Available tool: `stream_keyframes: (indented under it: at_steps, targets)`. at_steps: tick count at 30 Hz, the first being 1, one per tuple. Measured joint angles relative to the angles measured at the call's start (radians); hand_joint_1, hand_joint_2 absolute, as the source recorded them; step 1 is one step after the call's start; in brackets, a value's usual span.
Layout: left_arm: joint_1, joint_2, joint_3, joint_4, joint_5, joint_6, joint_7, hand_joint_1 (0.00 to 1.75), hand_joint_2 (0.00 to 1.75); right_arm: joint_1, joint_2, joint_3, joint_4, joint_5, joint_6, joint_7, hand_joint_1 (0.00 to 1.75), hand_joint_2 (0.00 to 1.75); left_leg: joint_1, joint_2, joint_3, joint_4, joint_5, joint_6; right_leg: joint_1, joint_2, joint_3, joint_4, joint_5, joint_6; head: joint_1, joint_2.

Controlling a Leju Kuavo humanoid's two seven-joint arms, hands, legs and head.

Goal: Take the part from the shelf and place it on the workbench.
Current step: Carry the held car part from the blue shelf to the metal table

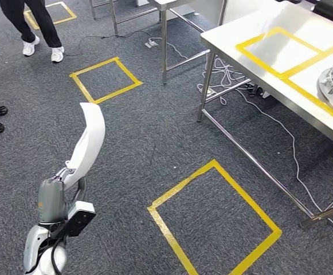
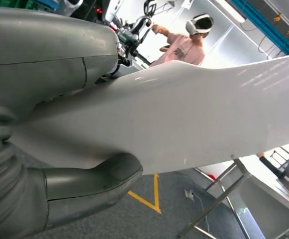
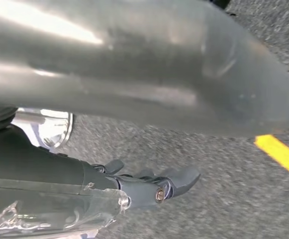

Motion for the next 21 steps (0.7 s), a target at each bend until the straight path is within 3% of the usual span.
stream_keyframes:
  at_steps: [1, 3, 5, 6, 9, 13, 16, 17, 19, 20, 21]
  targets:
    - [0.000, 0.000, 0.001, 0.000, 0.000, 0.000, 0.000, 1.64, 1.75, 0.000, 0.000, 0.000, 0.000, 0.000, 0.000, 0.000, 0.00, 0.00, 0.000, 0.013, 0.005, -0.002, -0.002, 0.006, 0.002, -0.032, -0.016, 0.033, -0.017, 0.004, 0.004, 0.000]
    - [0.003, 0.000, 0.002, 0.000, 0.000, 0.000, 0.000, 1.64, 1.75, -0.005, 0.001, 0.000, 0.000, 0.000, 0.000, 0.000, 0.00, 0.00, -0.003, 0.040, 0.014, -0.003, -0.009, 0.014, 0.003, -0.093, -0.080, 0.156, -0.074, 0.011, 0.009, 0.000]
    - [0.005, 0.001, 0.002, 0.000, 0.000, 0.000, 0.000, 1.64, 1.75, -0.008, 0.002, 0.000, 0.000, 0.002, 0.000, 0.000, 0.00, 0.00, -0.006, 0.068, 0.024, -0.003, -0.019, 0.015, 0.000, -0.108, -0.146, 0.267, -0.106, 0.015, 0.009, 0.000]
    - [0.005, 0.002, 0.002, 0.000, 0.000, 0.000, 0.000, 1.64, 1.75, -0.006, 0.003, -0.001, 0.000, 0.003, 0.000, 0.000, 0.00, 0.00, -0.006, 0.079, 0.030, -0.003, -0.024, 0.015, -0.001, -0.111, -0.156, 0.279, -0.097, 0.016, 0.010, 0.000]
    - [0.006, 0.002, 0.002, 0.000, 0.000, 0.000, 0.000, 1.64, 1.75, -0.003, 0.003, -0.001, 0.000, 0.004, -0.001, 0.000, 0.00, 0.00, -0.006, 0.094, 0.039, -0.003, -0.032, 0.013, -0.002, -0.113, -0.143, 0.245, -0.059, 0.017, 0.010, 0.000]
    - [0.006, 0.002, 0.002, 0.000, 0.000, 0.000, 0.000, 1.64, 1.75, -0.003, 0.003, -0.001, 0.000, 0.005, -0.001, 0.000, 0.00, 0.00, -0.006, 0.095, 0.041, -0.003, -0.033, 0.012, -0.002, -0.113, -0.139, 0.234, -0.052, 0.016, 0.010, 0.000]
    - [0.006, 0.001, 0.003, 0.000, 0.000, 0.000, 0.000, 1.64, 1.75, -0.002, 0.003, -0.002, 0.000, 0.005, -0.001, 0.000, 0.00, 0.00, -0.006, 0.106, 0.051, -0.003, -0.040, 0.009, -0.002, -0.124, -0.095, 0.144, -0.003, 0.015, 0.010, 0.000]
    - [0.005, 0.001, 0.003, 0.000, -0.001, 0.000, 0.000, 1.64, 1.75, -0.002, 0.003, -0.002, 0.000, 0.006, -0.001, 0.000, 0.00, 0.00, -0.007, 0.112, 0.058, -0.003, -0.045, 0.006, 0.000, -0.144, -0.070, 0.093, 0.017, 0.014, 0.010, 0.000]
    - [0.006, 0.002, 0.003, -0.001, -0.001, 0.000, 0.000, 1.64, 1.75, -0.006, 0.003, -0.002, 0.000, 0.008, 0.000, 0.000, 0.00, 0.00, -0.014, 0.124, 0.067, -0.002, -0.055, -0.002, 0.005, -0.171, -0.035, 0.028, 0.034, 0.005, 0.010, 0.000]
    - [0.004, 0.001, 0.003, -0.001, -0.002, 0.000, 0.001, 1.64, 1.75, -0.007, 0.004, -0.003, 0.000, 0.010, 0.000, 0.000, 0.00, 0.00, -0.015, 0.123, 0.072, 0.001, -0.065, -0.012, 0.006, -0.169, -0.022, 0.004, 0.036, -0.007, 0.009, 0.000]
    - [0.004, 0.002, 0.003, -0.002, -0.002, 0.001, 0.002, 1.64, 1.75, -0.009, 0.004, -0.003, 0.000, 0.012, 0.000, 0.000, 0.00, 0.00, -0.016, 0.109, 0.052, 0.047, -0.092, -0.020, 0.005, -0.146, -0.017, 0.001, 0.032, -0.020, 0.005, 0.000]
